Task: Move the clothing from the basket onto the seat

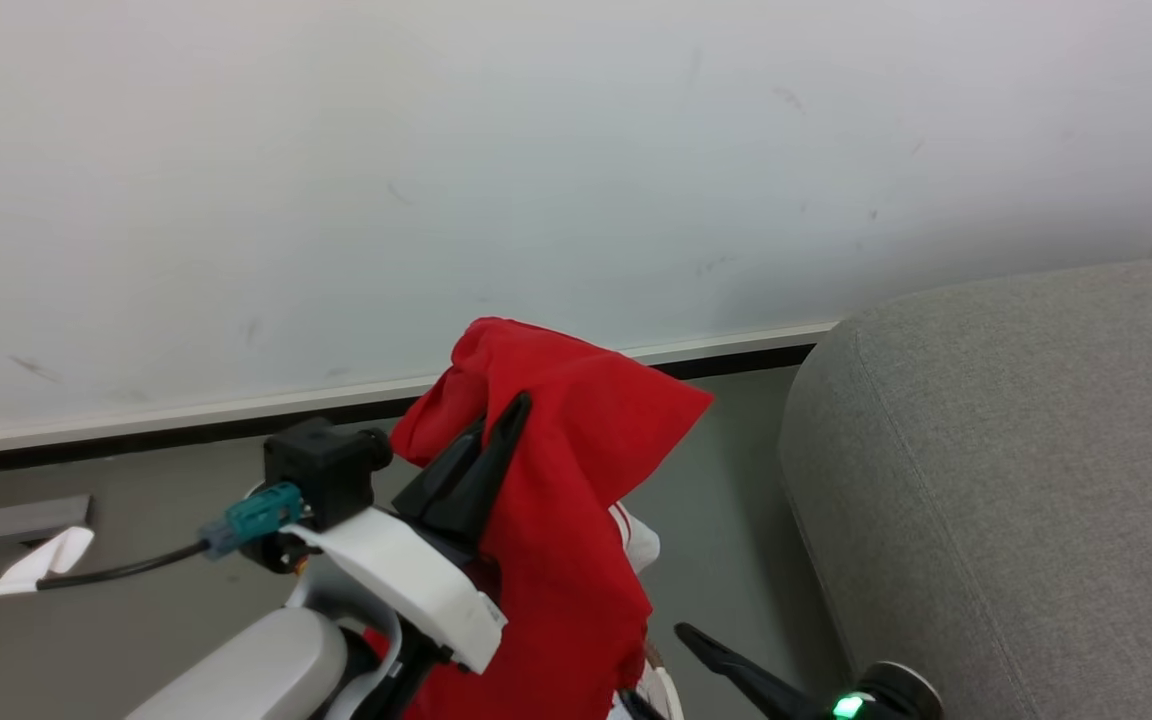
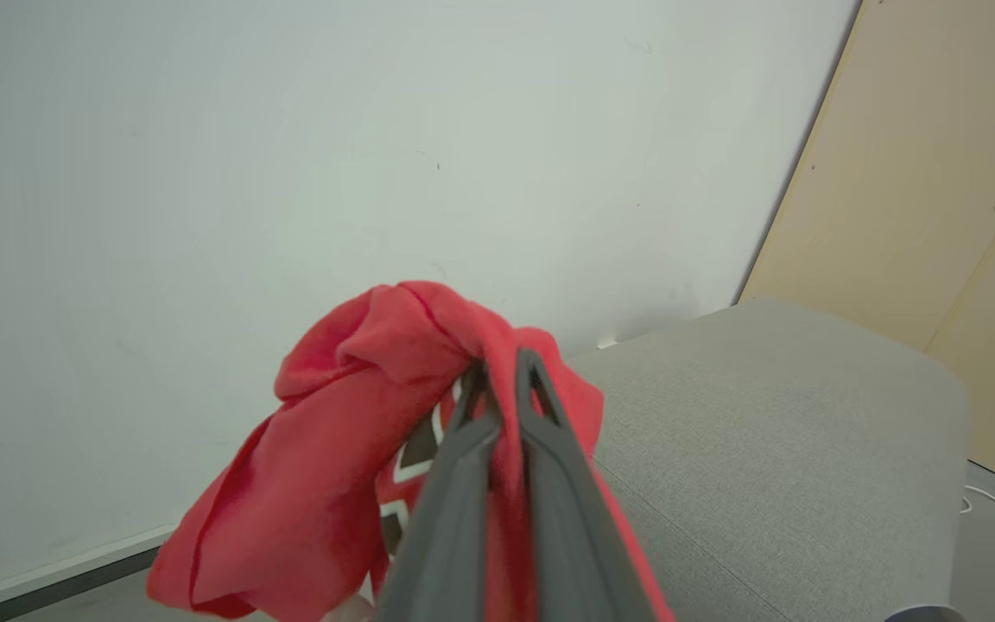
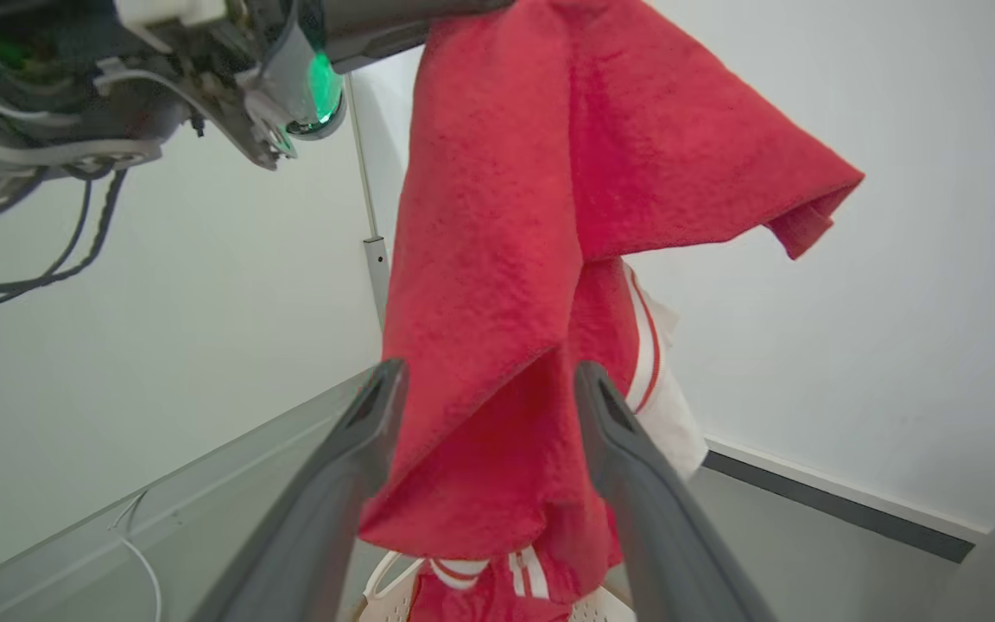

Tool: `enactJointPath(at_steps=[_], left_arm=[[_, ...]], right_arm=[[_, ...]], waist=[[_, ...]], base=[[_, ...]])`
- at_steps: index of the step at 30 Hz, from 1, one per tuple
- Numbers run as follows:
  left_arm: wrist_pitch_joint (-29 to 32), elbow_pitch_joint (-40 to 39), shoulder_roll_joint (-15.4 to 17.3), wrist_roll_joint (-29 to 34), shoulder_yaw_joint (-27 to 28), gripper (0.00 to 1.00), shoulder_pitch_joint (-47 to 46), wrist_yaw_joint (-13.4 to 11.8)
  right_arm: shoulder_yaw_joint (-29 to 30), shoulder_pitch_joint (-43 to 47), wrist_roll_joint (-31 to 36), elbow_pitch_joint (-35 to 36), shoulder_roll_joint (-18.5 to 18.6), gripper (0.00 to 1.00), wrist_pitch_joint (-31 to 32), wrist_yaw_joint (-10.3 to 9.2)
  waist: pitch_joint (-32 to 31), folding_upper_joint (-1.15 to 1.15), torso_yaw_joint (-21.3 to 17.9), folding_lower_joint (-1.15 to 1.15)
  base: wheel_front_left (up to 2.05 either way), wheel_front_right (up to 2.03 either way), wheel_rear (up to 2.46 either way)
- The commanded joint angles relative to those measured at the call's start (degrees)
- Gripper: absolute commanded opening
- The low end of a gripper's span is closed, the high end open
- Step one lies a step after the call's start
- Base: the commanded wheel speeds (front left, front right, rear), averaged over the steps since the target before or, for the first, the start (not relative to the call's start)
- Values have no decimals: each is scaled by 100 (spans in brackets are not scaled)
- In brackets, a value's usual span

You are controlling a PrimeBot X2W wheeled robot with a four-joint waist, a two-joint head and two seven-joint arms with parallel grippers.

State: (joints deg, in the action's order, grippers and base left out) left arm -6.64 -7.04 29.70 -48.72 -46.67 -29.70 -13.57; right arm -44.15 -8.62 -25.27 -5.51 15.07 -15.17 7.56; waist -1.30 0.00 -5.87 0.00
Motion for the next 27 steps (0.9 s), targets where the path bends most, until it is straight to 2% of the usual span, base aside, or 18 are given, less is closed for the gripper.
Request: enactJointPath(at_steps=[1,6,13,18,27], left_arm=[[-8,34,-13,53,8,0,-74,15],[40,58,-97,84,-83,0,-154,55],[116,114,-277,122,-207,0,-334,143],[138,179,-321,135,-238,0,-428,159],[156,177,-278,122,-262,0,-382,144]], right_arm=[[-137,-219,-96,-65,-66,100,3,-14],[-471,-711,-300,-476,-483,100,4,-14],[-314,-1024,-203,-1235,-946,100,3,-14],[-108,-896,-164,-1281,-1019,100,4,-14],[236,-741,-27,-1306,-914,100,4,-14]], waist=[[5,0,-6,0],[34,0,45,0],[-1,0,263,0],[-35,0,367,0],[-100,0,400,0]], base=[[0,0,0],[0,0,0],[0,0,0],[0,0,0],[0,0,0]])
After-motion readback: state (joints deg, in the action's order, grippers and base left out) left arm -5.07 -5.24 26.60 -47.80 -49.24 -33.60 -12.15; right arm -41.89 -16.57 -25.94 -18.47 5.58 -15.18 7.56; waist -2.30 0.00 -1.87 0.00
